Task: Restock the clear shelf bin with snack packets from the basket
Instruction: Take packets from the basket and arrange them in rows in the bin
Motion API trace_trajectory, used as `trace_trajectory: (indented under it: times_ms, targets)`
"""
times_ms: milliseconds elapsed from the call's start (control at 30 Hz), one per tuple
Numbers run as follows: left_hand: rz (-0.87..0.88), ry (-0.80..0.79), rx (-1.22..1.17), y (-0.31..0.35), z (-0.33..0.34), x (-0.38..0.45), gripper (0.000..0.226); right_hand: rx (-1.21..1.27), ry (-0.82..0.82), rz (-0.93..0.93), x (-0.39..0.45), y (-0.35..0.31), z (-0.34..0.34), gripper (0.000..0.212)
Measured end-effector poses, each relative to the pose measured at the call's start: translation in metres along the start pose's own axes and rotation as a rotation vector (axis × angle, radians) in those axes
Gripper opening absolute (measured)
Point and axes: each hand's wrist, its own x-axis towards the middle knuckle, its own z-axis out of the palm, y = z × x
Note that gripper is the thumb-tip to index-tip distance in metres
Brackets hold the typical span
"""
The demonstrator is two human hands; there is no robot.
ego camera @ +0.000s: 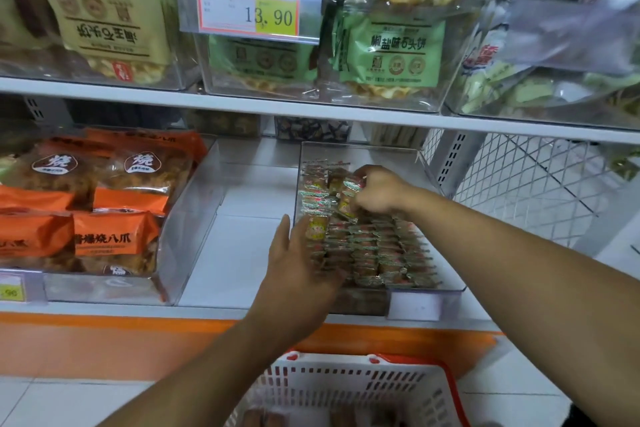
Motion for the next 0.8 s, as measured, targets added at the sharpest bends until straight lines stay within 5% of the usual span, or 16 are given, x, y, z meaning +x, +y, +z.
trace_trajectory:
  times_ms: [533, 733, 800]
  targets:
    - [-0.028, -0.014, -0.02, -0.003, 0.003, 0.003, 0.075, 0.257, 0.205, 0.102, 0.015, 0.001, 0.042, 0.086]
    - [-0.02, 0.0, 0.025, 0.005, -0.005, -0.004, 0.073, 0.176, 0.107, 0.075, 0.0, -0.007, 0.042, 0.088]
    - [-0.024, 0.099, 0.061, 0.016, -0.013, -0.009, 0.072, 0.213, 0.252, 0.053, -0.013, -0.009, 0.032, 0.077]
